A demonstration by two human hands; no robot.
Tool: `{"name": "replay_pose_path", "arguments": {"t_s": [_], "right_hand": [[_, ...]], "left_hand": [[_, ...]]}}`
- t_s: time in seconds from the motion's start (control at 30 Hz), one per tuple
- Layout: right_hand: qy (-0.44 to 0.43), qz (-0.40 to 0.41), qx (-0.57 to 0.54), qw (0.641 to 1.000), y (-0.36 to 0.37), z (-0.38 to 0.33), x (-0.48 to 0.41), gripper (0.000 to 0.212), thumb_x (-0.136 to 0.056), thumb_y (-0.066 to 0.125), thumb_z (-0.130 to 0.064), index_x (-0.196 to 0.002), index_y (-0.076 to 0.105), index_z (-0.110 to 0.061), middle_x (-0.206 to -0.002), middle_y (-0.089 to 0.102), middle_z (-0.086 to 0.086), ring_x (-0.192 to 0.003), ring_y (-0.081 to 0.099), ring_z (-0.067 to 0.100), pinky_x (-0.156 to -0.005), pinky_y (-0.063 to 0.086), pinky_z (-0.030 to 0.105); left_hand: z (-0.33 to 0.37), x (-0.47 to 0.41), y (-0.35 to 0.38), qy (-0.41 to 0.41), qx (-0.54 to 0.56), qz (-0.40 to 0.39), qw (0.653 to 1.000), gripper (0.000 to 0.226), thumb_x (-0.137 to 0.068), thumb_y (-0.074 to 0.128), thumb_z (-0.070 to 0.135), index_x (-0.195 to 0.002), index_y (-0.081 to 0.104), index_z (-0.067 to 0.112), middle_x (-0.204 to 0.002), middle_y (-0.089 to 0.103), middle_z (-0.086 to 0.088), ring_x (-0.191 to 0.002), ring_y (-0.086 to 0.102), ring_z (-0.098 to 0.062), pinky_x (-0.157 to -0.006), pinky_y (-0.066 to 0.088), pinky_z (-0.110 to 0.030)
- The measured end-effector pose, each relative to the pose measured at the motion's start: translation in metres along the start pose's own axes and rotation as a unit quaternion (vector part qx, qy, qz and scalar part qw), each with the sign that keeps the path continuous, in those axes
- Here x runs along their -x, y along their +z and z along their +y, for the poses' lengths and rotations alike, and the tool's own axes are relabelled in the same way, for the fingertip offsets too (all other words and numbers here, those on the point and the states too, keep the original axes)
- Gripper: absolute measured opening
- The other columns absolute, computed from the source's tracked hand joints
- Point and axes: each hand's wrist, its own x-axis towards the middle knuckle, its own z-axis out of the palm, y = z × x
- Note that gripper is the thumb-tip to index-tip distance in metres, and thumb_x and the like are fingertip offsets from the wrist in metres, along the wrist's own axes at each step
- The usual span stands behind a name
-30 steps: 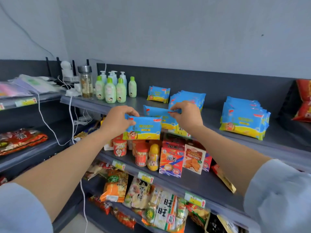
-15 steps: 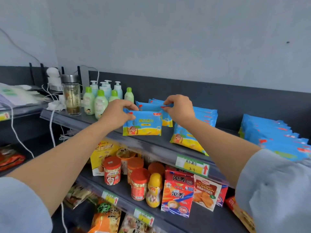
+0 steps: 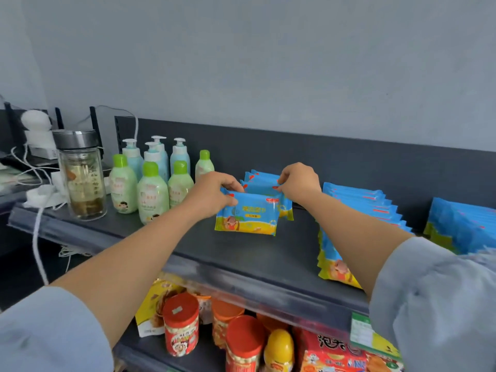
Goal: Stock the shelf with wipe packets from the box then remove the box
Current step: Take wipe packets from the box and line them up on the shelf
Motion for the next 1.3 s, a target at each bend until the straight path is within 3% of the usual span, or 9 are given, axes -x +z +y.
{"name": "replay_pose_path", "arguments": {"t_s": [0.17, 0.27, 0.43, 0.63, 0.8, 1.07, 1.3], "right_hand": [[0.035, -0.011, 0.017, 0.999, 0.017, 0.001, -0.023, 0.005, -0.087, 0.066, -0.009, -0.089, 0.069, -0.012, -0.101, 0.068, 0.006, -0.085, 0.06, 0.02, -0.068, 0.047, 0.028], [0.049, -0.014, 0.033, 0.998, 0.021, 0.002, -0.031, 0.016, -0.088, 0.06, -0.002, -0.097, 0.071, -0.01, -0.105, 0.067, 0.007, -0.091, 0.062, 0.022, -0.072, 0.051, 0.029], [0.057, -0.003, 0.059, 0.997, 0.025, 0.003, -0.041, 0.016, -0.087, 0.06, -0.001, -0.098, 0.069, -0.009, -0.105, 0.067, 0.007, -0.094, 0.063, 0.022, -0.082, 0.055, 0.034], [0.061, 0.0, 0.091, 0.994, 0.026, 0.008, -0.047, 0.01, -0.088, 0.064, -0.009, -0.096, 0.068, -0.014, -0.1, 0.067, 0.004, -0.084, 0.059, 0.018, -0.069, 0.048, 0.027], [0.066, 0.0, 0.109, 0.992, 0.022, 0.01, -0.049, 0.014, -0.088, 0.066, -0.013, -0.099, 0.072, -0.019, -0.1, 0.068, 0.003, -0.089, 0.063, 0.02, -0.075, 0.054, 0.031], [0.059, -0.021, 0.095, 0.994, 0.022, 0.018, -0.052, 0.027, -0.09, 0.059, -0.003, -0.113, 0.07, -0.014, -0.115, 0.066, 0.005, -0.099, 0.062, 0.019, -0.08, 0.051, 0.029], [0.03, -0.051, 0.092, 0.994, 0.022, 0.018, -0.054, 0.033, -0.089, 0.059, -0.006, -0.12, 0.066, -0.014, -0.116, 0.065, 0.002, -0.099, 0.059, 0.015, -0.074, 0.049, 0.024]], "left_hand": [[-0.022, -0.024, 0.005, 0.002, 0.013, -0.022, 1.0, 0.021, -0.08, 0.072, 0.003, -0.093, 0.07, 0.019, -0.093, 0.063, 0.011, -0.092, 0.059, -0.008, -0.077, 0.045, -0.02], [-0.031, -0.034, 0.01, 0.017, -0.008, -0.028, 0.999, 0.021, -0.084, 0.068, 0.003, -0.096, 0.068, 0.02, -0.101, 0.062, 0.011, -0.097, 0.058, -0.009, -0.076, 0.043, -0.02], [-0.04, -0.045, 0.021, 0.039, -0.034, -0.042, 0.998, 0.032, -0.085, 0.065, 0.002, -0.11, 0.063, 0.022, -0.112, 0.054, 0.008, -0.101, 0.051, -0.008, -0.078, 0.039, -0.018], [-0.046, -0.058, 0.028, 0.065, -0.061, -0.05, 0.995, 0.042, -0.084, 0.069, 0.005, -0.122, 0.061, 0.021, -0.104, 0.048, 0.006, -0.095, 0.049, -0.009, -0.076, 0.038, -0.02], [-0.046, -0.069, 0.039, 0.095, -0.09, -0.024, 0.991, 0.045, -0.086, 0.066, 0.005, -0.128, 0.058, 0.021, -0.103, 0.045, 0.007, -0.094, 0.047, -0.01, -0.079, 0.04, -0.022], [-0.045, -0.088, 0.056, 0.118, -0.123, -0.013, 0.985, 0.05, -0.088, 0.059, -0.002, -0.132, 0.055, 0.019, -0.121, 0.049, -0.001, -0.11, 0.05, -0.017, -0.091, 0.047, -0.029], [-0.042, -0.101, 0.068, 0.133, -0.144, -0.013, 0.981, 0.049, -0.087, 0.055, -0.004, -0.13, 0.054, 0.019, -0.123, 0.047, -0.001, -0.113, 0.048, -0.018, -0.09, 0.049, -0.034]]}}
